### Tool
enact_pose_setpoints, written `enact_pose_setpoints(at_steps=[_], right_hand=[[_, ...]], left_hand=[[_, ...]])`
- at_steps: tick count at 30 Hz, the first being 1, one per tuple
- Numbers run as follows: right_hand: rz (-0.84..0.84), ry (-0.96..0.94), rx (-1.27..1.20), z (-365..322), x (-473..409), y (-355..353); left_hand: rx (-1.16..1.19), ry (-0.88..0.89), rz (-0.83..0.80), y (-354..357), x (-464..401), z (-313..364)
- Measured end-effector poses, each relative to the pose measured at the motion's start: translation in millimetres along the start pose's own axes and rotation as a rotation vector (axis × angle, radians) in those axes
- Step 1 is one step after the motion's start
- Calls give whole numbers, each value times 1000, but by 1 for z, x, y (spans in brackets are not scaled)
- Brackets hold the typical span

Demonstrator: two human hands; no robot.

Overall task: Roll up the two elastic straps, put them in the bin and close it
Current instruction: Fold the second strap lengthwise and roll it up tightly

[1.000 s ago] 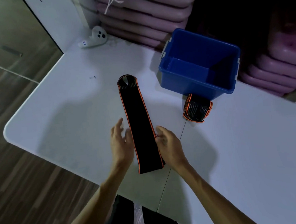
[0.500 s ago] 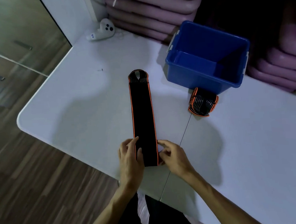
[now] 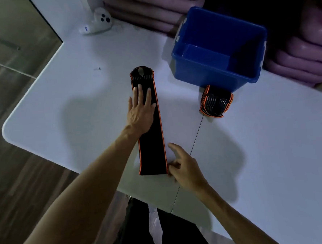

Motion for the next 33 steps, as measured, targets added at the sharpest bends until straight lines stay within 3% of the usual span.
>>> enact_pose_setpoints(at_steps=[5, 14, 20, 26, 33], right_hand=[[-20, 29, -63, 6, 2, 3], [-20, -77, 57, 4, 0, 4], [66, -439, 440, -32, 27, -1], [-64, -587, 792, -6, 27, 14], [-5, -744, 906, -22, 21, 17]], left_hand=[[14, 25, 41, -2, 0, 1], [46, 79, 155, -25, 7, -2], [190, 287, 368, -68, 135, 26], [129, 444, 186, -14, 213, 22], [85, 474, 246, -19, 205, 20]])
Point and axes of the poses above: each hand's wrist, its own x-axis away from the middle knuckle, its own y-axis out of the palm, z = x × y, the point moved 9 cm from there along -x, towards the middle knuckle, and after that the axes turned 9 degrees about -x, right-handed, at the moved point
